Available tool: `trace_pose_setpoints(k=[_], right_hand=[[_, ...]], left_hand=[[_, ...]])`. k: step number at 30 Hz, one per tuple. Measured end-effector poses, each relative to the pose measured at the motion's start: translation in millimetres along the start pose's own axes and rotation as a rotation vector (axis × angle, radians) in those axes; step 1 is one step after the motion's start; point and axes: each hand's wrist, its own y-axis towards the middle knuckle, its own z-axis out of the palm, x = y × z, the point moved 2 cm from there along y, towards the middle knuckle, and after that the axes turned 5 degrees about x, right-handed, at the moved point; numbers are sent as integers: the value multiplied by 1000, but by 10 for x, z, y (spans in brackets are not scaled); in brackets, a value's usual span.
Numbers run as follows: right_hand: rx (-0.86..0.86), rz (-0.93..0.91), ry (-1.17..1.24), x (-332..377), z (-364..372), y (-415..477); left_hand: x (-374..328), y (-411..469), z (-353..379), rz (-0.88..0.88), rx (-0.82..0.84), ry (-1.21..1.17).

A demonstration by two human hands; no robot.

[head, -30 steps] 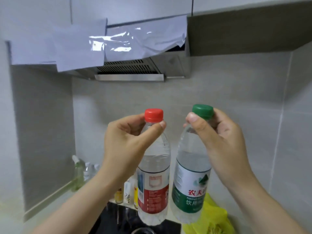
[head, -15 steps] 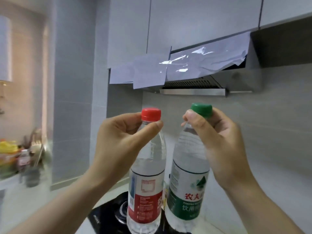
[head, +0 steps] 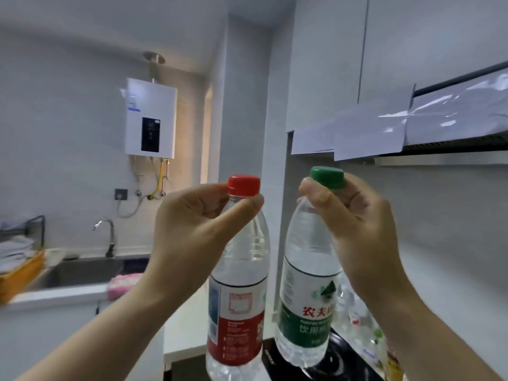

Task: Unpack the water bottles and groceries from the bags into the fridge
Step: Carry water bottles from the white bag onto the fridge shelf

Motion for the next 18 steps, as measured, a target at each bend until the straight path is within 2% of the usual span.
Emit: trace_pose_setpoints(k=[8, 18], right_hand=[[84, -61, 103, -66, 1058, 151], [171, -69, 260, -236, 2117, 291]], left_hand=[[72, 22, -1010, 3, -63, 105], [110, -49, -1876, -35, -191, 265]])
